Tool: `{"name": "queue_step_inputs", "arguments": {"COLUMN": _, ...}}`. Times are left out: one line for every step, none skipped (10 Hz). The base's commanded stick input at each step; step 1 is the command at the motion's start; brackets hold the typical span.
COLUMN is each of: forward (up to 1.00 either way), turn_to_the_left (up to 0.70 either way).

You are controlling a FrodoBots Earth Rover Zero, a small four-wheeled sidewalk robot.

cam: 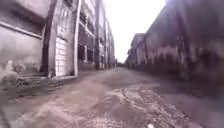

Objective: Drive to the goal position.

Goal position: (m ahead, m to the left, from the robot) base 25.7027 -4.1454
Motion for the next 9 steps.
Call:
{"name": "queue_step_inputs", "arguments": {"forward": 0.70, "turn_to_the_left": 0.00}}
{"name": "queue_step_inputs", "arguments": {"forward": 0.70, "turn_to_the_left": 0.00}}
{"name": "queue_step_inputs", "arguments": {"forward": 0.70, "turn_to_the_left": 0.00}}
{"name": "queue_step_inputs", "arguments": {"forward": 0.70, "turn_to_the_left": 0.00}}
{"name": "queue_step_inputs", "arguments": {"forward": 0.70, "turn_to_the_left": 0.00}}
{"name": "queue_step_inputs", "arguments": {"forward": 0.70, "turn_to_the_left": 0.00}}
{"name": "queue_step_inputs", "arguments": {"forward": 0.70, "turn_to_the_left": 0.00}}
{"name": "queue_step_inputs", "arguments": {"forward": 0.70, "turn_to_the_left": 0.00}}
{"name": "queue_step_inputs", "arguments": {"forward": 0.70, "turn_to_the_left": 0.00}}
